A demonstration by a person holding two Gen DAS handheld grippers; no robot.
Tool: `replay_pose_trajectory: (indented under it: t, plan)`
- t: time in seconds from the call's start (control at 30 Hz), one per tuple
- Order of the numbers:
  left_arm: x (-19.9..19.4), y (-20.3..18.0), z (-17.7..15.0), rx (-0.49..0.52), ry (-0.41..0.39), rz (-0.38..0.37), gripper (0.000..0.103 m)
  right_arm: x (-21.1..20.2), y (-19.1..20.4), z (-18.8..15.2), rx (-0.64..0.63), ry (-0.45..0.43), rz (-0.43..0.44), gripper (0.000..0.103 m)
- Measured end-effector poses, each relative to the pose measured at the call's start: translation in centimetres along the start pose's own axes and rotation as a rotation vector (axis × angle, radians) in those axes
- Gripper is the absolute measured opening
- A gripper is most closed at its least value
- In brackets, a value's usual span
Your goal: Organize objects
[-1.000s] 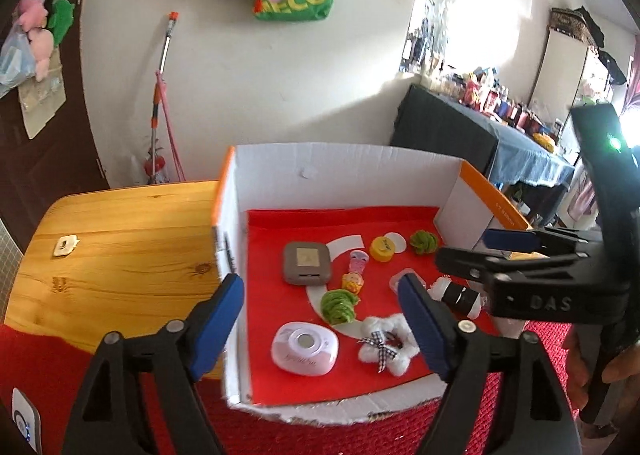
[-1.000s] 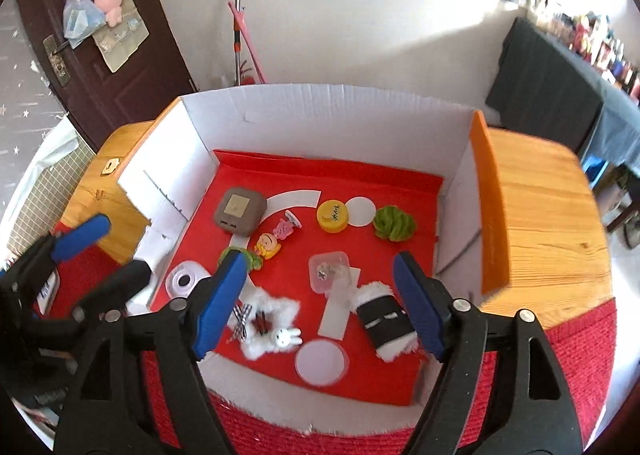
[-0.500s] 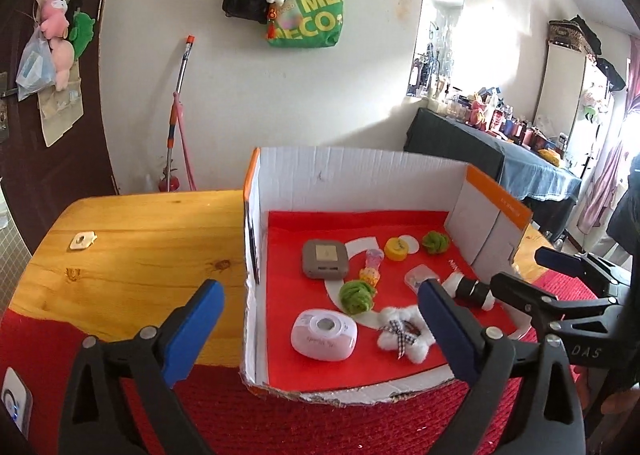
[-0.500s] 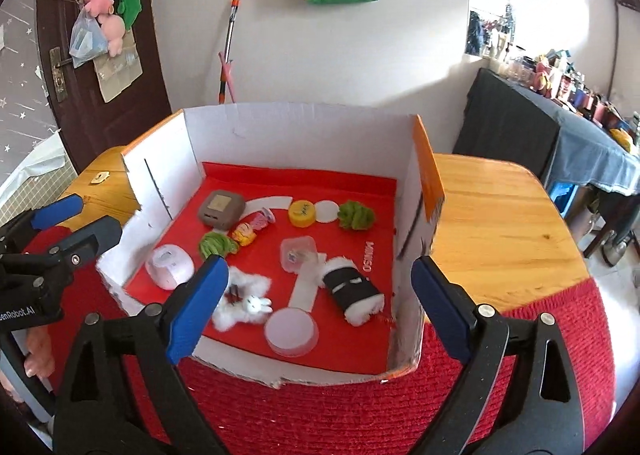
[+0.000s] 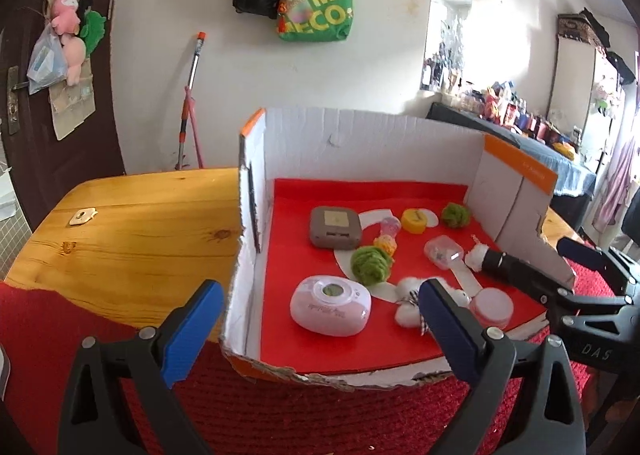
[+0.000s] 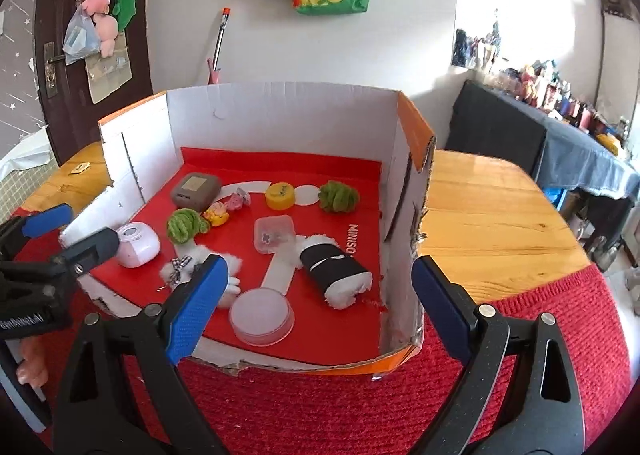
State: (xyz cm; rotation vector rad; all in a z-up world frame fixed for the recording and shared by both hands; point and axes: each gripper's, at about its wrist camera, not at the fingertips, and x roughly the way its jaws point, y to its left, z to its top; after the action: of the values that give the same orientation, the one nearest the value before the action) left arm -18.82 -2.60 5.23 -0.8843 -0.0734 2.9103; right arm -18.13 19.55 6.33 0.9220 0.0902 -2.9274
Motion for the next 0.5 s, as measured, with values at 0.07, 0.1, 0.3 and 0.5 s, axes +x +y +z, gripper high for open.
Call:
replay_pose_trajectory:
  t: [0.07, 0.1, 0.3, 0.5]
  plan:
    - [-0.05, -0.02, -0.02, 0.002, -0.002, 0.003, 0.100, 0.03, -0.05, 0.01, -0.001, 0.002, 0.010, 0.096]
    - [0.02, -0.05, -0.03, 0.004, 0.002, 0.002, 0.100, 0.10, -0.02, -0.01, -0.004, 0.003, 0.010, 0.096]
    - [-0.04, 0.08, -0.07, 0.000, 0.002, 0.003, 0.103, 0.04, 0.08, -0.16, -0.009, -0.004, 0.010, 0.099]
    - [0.30, 0.43, -0.11, -0.015, 0.026, -0.006, 0.103, 0.07, -0.04, -0.20, 0.000, -0.005, 0.009, 0.101]
